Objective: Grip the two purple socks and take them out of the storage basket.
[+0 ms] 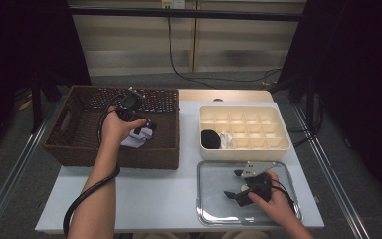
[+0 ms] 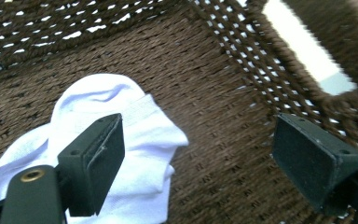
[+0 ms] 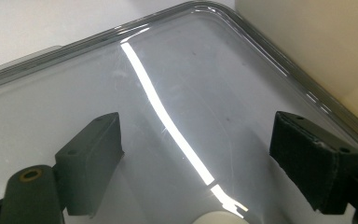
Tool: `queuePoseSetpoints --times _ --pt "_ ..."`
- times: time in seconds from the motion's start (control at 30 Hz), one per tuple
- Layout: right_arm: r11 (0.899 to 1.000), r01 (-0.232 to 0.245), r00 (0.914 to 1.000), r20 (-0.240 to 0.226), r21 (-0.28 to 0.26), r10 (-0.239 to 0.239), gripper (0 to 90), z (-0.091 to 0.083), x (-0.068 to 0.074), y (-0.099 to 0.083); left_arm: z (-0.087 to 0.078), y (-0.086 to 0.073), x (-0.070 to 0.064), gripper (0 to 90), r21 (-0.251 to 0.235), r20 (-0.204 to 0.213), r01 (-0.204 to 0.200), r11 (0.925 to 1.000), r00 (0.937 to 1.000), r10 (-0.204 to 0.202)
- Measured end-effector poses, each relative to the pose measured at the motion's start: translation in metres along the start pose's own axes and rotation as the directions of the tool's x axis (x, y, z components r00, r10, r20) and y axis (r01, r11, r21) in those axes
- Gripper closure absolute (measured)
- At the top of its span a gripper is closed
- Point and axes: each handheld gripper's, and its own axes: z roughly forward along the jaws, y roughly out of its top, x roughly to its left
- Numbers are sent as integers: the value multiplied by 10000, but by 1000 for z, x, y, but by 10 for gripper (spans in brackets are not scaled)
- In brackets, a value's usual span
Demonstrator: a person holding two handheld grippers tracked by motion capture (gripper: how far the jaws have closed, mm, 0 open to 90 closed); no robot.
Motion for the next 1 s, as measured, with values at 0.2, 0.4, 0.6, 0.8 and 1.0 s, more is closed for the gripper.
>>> queuePoseSetpoints --times 0.2,0.4,0.6,0.8,1.0 --pt "10000 -15 10000 4 -18 15 166 0 0 0 12 3 6 172 233 -271 197 9995 9995 -191" --pt "10000 -25 10000 7 -20 25 166 0 0 0 26 1 10 165 345 -389 404 9986 9985 -391" --pt "10000 -1 10000 1 -8 1 165 0 0 0 34 -3 16 164 540 -820 628 9966 9949 -583" --pt "10000 12 10000 0 -12 -12 166 0 0 0 42 -13 25 173 737 -1065 1184 9902 9882 -1103" --pt "10000 -12 10000 1 -1 12 166 0 0 0 47 -21 31 208 747 -1136 1596 9843 9820 -1506"
